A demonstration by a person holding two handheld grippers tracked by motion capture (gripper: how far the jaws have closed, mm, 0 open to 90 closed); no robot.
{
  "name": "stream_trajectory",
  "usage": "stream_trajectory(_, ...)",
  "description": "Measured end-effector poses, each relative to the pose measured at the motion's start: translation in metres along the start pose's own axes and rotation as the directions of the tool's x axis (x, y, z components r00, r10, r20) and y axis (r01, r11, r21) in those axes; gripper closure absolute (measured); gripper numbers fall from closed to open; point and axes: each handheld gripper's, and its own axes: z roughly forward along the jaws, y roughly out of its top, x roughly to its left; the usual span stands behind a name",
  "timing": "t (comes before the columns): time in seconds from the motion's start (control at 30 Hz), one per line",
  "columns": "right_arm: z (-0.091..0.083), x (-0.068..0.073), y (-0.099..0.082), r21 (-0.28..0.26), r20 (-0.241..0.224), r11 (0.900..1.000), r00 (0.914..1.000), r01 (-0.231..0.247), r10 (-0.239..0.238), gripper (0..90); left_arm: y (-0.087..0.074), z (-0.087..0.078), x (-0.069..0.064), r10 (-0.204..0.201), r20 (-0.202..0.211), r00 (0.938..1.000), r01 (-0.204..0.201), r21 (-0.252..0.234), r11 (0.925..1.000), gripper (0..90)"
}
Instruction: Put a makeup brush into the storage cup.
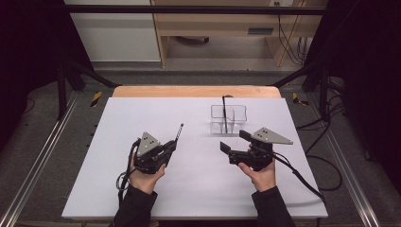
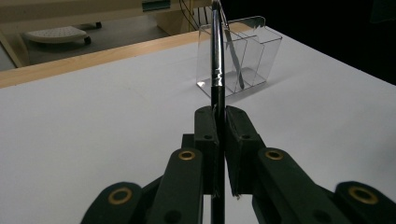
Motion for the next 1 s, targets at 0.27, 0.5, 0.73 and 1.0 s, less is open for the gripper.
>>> stream_trajectory(0.27, 0.011, 0.006, 0.002, -0.013, -0.008, 0.9995, 0.9996, -0.028, 0.028, 15.2, -0.004, 0.003, -0.005, -0.026, 0.009, 0.9996, 0.026, -0.029, 0.9992, 83.2)
stream_trajectory(0.5, 0.02, 0.012, 0.003, -0.019, -0.02, 0.9989, 0.9989, -0.042, 0.042, 17.9, -0.005, 0.009, -0.012, -0.032, 0.016, 0.9994, 0.032, -0.041, 0.9986, 83.2)
stream_trajectory(0.73, 0.026, 0.017, 0.004, -0.025, -0.034, 0.9974, 0.9971, -0.068, 0.067, 21.5, -0.006, 0.015, -0.021, -0.033, 0.027, 0.9991, 0.034, -0.045, 0.9984, 83.2)
stream_trajectory(1.0, 0.031, 0.02, 0.001, -0.023, -0.049, 0.9964, 0.9956, -0.082, 0.08, 23.4, -0.007, 0.023, -0.032, -0.019, 0.041, 0.999, 0.021, -0.046, 0.9987, 83.2)
